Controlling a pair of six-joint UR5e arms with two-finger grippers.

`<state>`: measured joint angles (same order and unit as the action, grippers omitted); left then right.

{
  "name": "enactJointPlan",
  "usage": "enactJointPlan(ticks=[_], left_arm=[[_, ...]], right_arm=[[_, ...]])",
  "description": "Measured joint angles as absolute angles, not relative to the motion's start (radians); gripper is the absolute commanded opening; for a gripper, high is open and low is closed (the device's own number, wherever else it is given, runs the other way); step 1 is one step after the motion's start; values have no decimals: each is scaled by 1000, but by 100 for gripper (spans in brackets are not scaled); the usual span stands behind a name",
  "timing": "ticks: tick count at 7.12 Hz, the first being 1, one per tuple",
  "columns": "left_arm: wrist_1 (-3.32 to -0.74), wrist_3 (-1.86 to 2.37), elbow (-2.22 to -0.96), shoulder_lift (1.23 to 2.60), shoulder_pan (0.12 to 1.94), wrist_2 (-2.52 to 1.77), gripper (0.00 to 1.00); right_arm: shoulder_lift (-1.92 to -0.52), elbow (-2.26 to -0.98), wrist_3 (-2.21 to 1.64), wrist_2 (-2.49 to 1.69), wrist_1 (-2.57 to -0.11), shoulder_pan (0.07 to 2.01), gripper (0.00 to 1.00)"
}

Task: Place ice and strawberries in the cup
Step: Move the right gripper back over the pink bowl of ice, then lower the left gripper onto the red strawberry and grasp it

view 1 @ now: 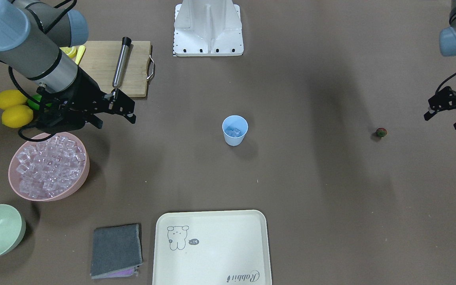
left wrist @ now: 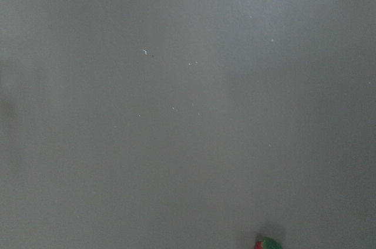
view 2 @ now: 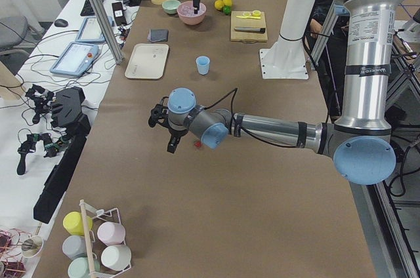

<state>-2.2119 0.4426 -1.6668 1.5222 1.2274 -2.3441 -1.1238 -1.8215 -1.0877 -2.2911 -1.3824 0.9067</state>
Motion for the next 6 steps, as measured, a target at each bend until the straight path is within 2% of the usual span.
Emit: enactJointPlan(ticks=[3, 6], left_arm=[[-2386, 691, -1649, 1510, 1032, -2178, 98], [-2443, 718, -1596, 1514, 943, -2111, 98]], right_arm=[[-1134, -1820, -1085, -2292, -1382, 915, 99], [-1137, -1817, -1092, -2287, -1382, 916, 99]])
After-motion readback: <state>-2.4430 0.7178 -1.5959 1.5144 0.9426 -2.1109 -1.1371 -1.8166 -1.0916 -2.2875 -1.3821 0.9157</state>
